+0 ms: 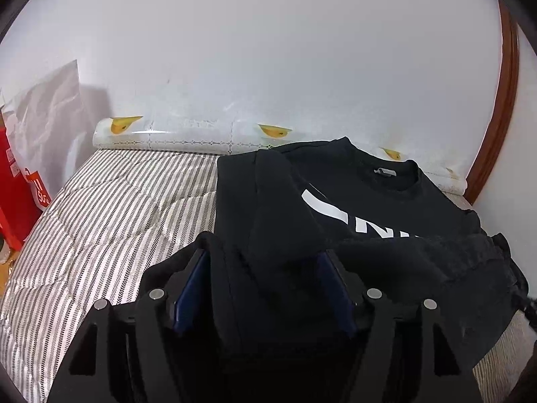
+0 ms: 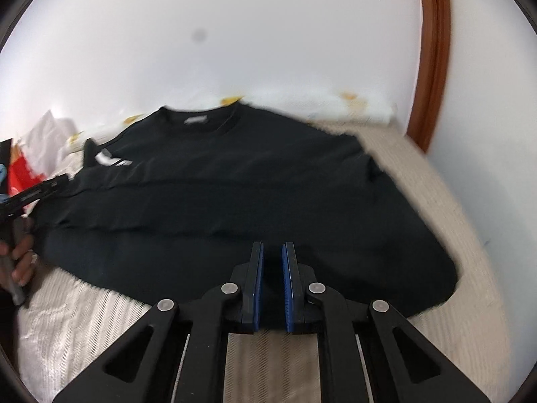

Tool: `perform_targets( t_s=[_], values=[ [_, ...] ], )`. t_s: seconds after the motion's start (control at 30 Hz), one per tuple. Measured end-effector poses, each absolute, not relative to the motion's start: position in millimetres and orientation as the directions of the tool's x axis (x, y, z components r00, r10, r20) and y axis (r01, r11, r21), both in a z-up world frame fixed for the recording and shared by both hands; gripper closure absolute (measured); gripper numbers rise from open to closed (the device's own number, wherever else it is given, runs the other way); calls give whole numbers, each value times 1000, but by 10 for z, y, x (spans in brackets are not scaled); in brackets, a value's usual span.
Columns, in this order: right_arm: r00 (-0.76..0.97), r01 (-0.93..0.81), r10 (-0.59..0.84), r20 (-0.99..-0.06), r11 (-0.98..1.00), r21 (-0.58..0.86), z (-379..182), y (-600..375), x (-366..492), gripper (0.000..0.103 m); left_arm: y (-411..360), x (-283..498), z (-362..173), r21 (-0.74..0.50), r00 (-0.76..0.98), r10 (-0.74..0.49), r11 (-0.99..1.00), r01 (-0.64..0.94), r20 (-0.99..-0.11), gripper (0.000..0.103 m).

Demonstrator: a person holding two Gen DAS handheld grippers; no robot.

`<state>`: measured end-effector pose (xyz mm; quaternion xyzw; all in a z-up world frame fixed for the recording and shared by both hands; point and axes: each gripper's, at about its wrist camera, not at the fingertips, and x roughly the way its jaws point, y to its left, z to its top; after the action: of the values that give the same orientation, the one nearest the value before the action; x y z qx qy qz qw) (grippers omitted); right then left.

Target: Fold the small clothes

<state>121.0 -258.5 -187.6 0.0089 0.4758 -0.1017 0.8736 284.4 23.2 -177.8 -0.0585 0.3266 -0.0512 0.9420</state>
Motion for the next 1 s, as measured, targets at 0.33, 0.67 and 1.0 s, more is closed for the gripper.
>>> perform_targets(
  t_s=[0.33,0.67,1.0],
  values=[
    [506,264,-168,-846,964,-34,-2097,-2638,1349,92,223,2837,-1774,-140,784,-138,988,65,-605,37],
    [513,294,-170,-841,956,-14,-2094,-2754,1628,92,196,2665,-1729,-124,788,-153,987,98,-597,37],
    [520,324,-166,-838,946,13,-2120,-2864,1981,92,166,2251,-1726,-115,749,-204,979,170,-630,37]
  ],
)
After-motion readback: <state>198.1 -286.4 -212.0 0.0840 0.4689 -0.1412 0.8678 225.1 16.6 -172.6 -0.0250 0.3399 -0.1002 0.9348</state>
